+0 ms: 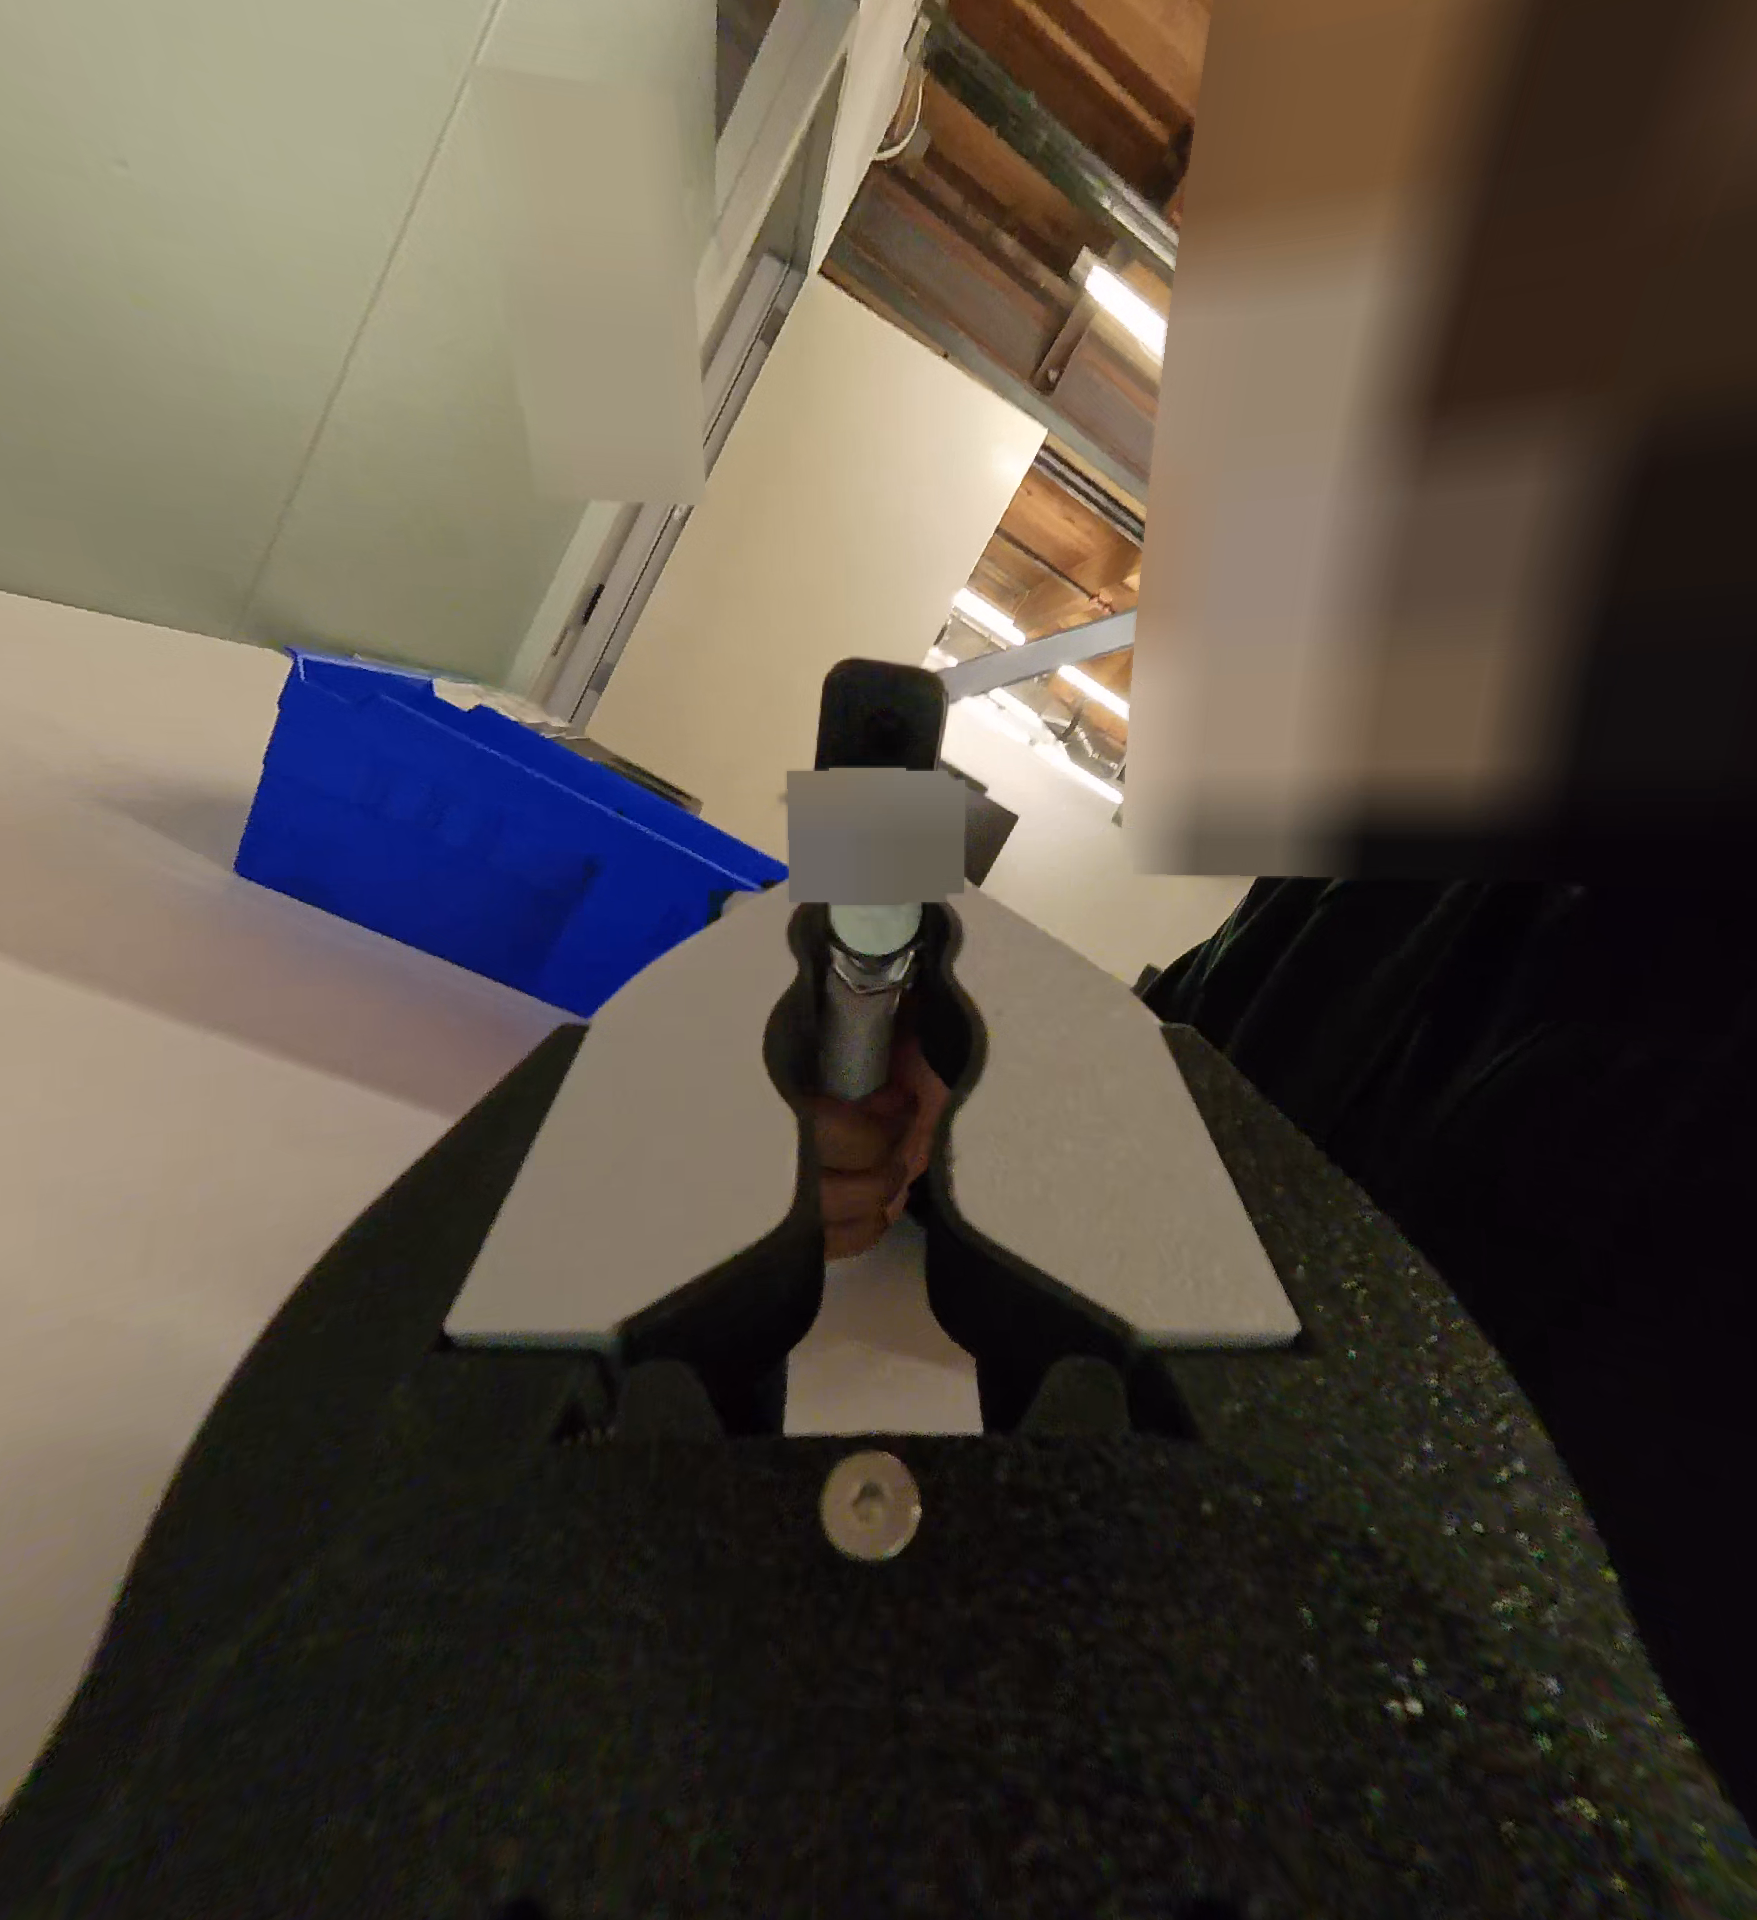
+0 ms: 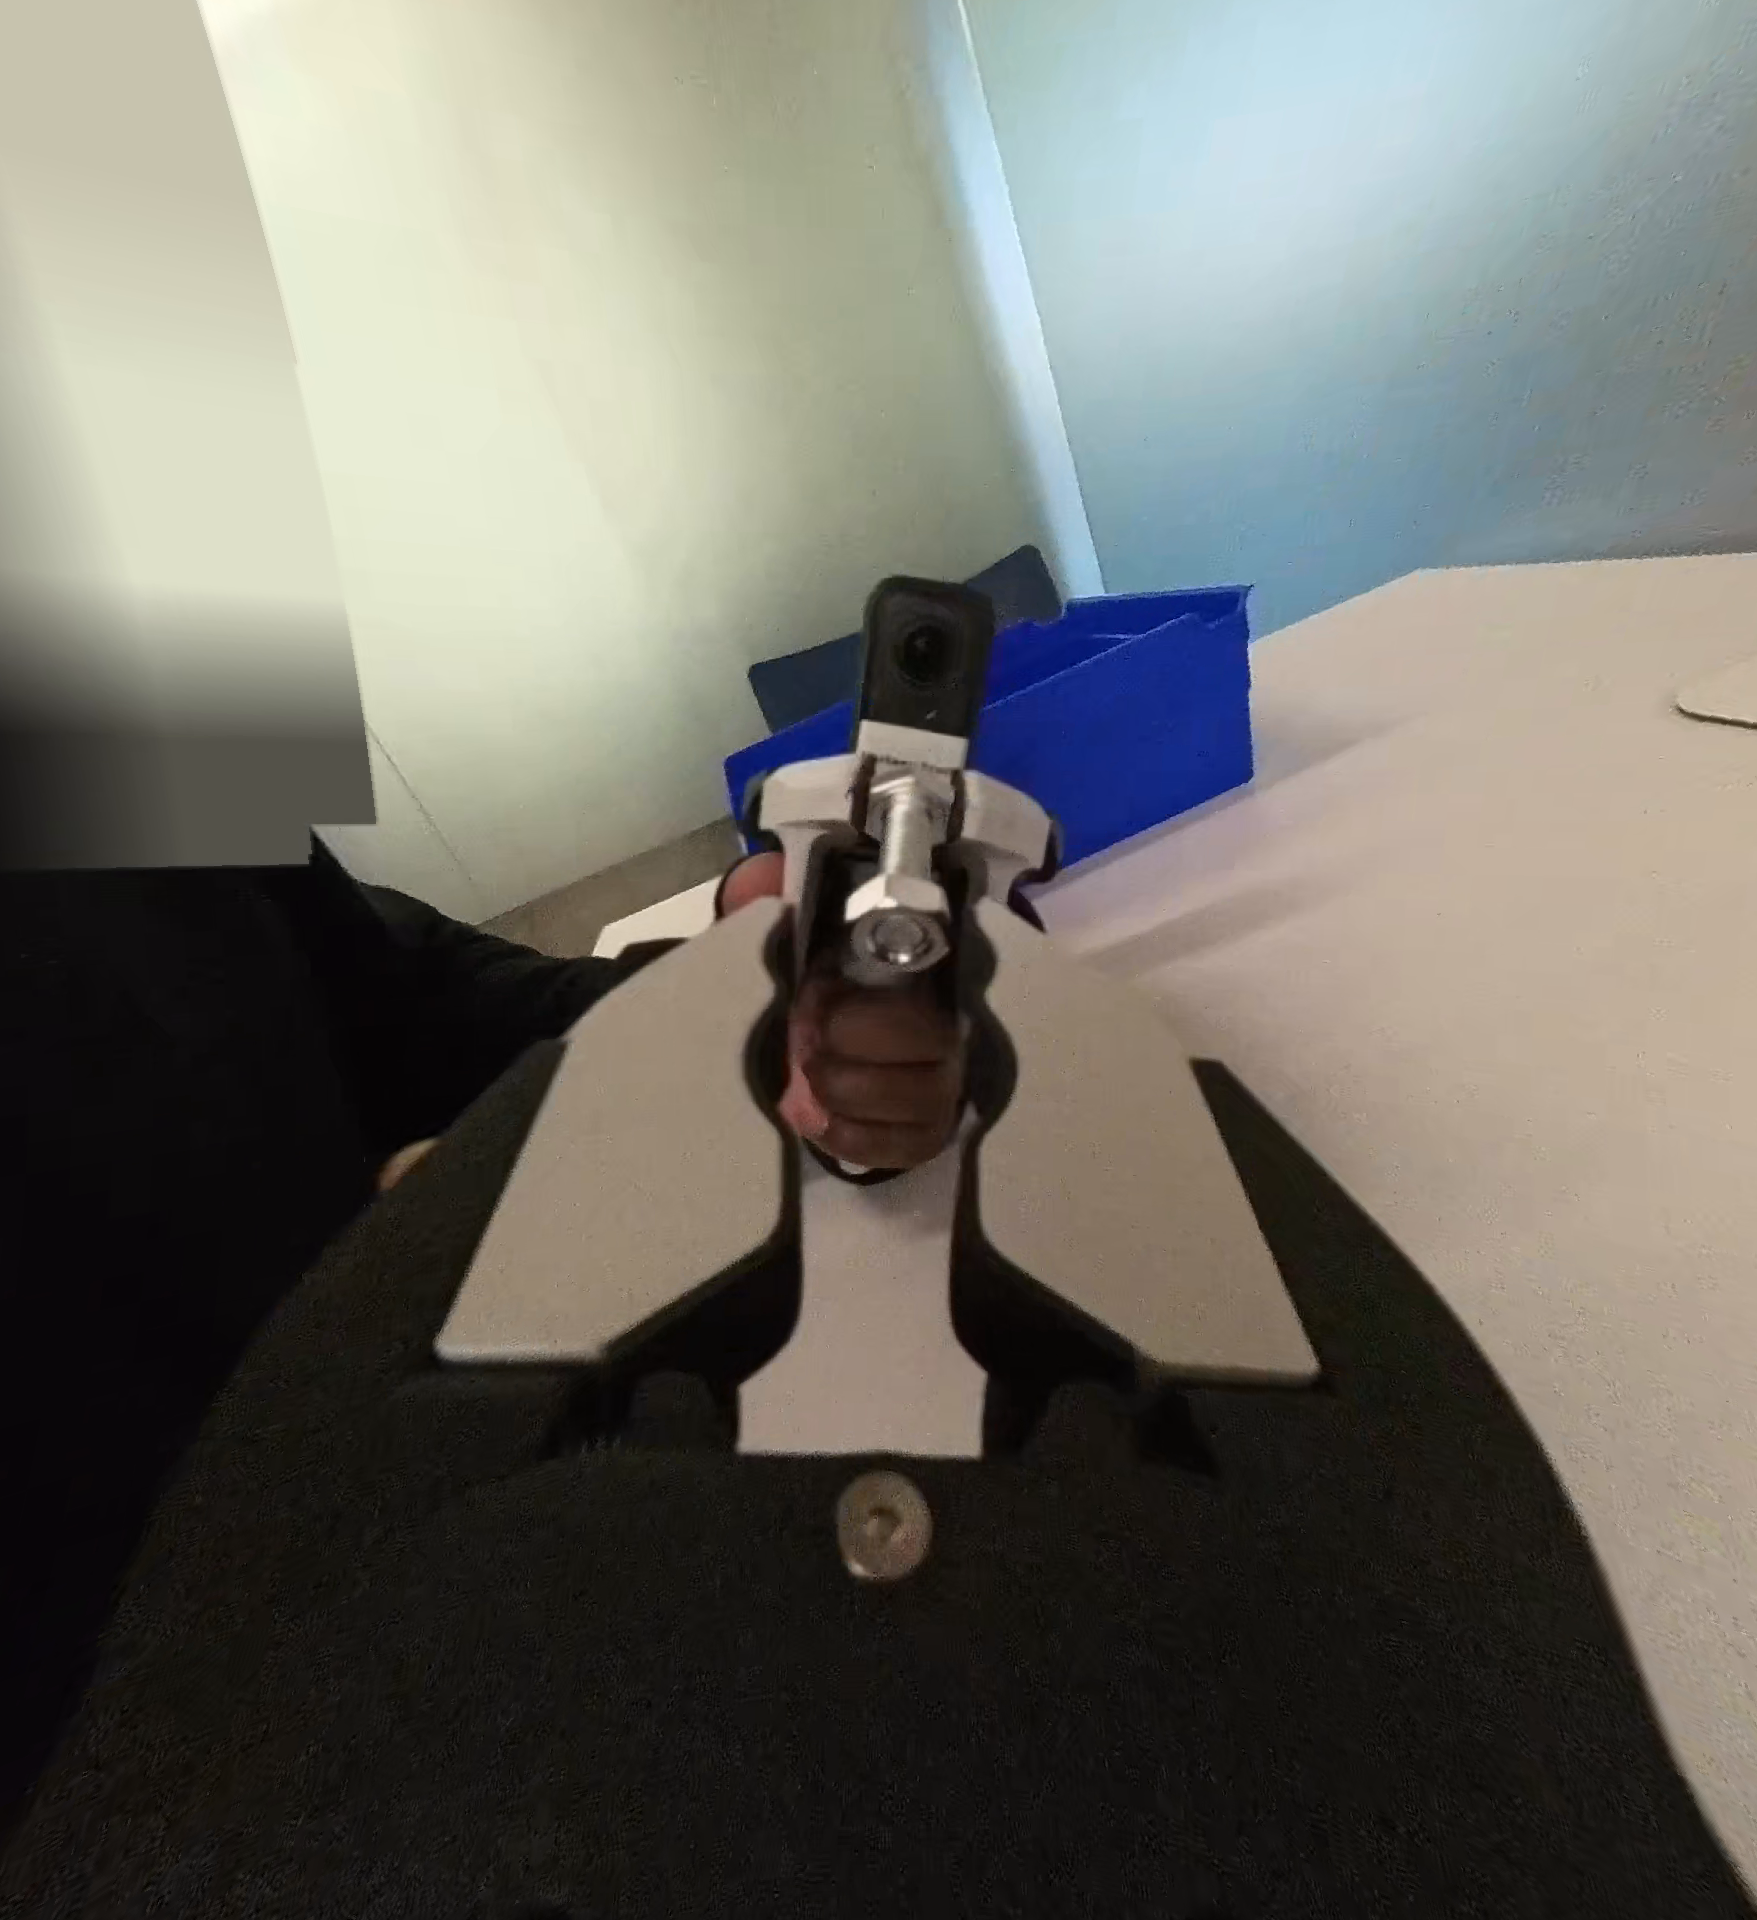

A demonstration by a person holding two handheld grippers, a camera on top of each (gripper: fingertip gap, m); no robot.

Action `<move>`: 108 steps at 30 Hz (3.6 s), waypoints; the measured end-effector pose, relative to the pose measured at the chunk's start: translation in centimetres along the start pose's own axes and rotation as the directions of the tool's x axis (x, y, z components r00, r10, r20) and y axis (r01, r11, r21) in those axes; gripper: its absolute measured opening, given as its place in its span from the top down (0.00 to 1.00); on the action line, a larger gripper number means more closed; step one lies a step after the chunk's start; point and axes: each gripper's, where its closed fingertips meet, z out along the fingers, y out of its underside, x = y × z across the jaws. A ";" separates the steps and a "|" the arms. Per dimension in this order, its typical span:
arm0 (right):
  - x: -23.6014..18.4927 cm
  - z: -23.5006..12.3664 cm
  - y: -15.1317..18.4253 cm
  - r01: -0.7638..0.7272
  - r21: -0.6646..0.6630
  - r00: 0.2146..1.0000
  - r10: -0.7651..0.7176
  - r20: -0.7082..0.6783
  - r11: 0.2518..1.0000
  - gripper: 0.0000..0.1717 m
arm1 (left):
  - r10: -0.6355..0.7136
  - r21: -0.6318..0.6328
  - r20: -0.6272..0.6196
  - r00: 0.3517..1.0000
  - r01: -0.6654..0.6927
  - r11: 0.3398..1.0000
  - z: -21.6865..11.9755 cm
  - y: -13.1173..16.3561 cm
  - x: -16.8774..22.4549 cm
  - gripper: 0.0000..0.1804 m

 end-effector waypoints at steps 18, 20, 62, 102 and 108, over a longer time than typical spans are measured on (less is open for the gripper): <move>0.4 -0.8 0.4 0.812 -0.257 0.493 -0.851 -0.179 0.525 0.72 | -0.109 0.018 -0.020 0.994 0.109 0.994 0.4 0.4 0.0 0.91; 0.0 -0.3 0.9 0.605 -0.182 0.766 -0.629 -0.133 0.775 0.69 | -0.048 0.027 -0.008 0.999 0.049 0.998 0.3 0.2 0.0 0.91; 2.0 -0.7 1.1 0.364 -0.145 0.904 -0.387 -0.181 0.920 0.89 | -0.037 -0.035 0.066 0.997 0.039 0.999 0.1 0.6 -1.2 0.91; 1.9 -0.6 1.7 0.860 -0.374 0.296 -0.937 -0.187 0.346 0.90 | -0.296 -0.028 0.027 0.955 0.297 0.954 -0.2 1.2 -1.1 0.91; 1.2 -0.5 1.7 0.912 -0.408 -0.098 -0.984 -0.148 -0.030 0.90 | -0.471 0.013 -0.044 0.881 0.472 0.882 -0.1 1.2 -0.8 0.91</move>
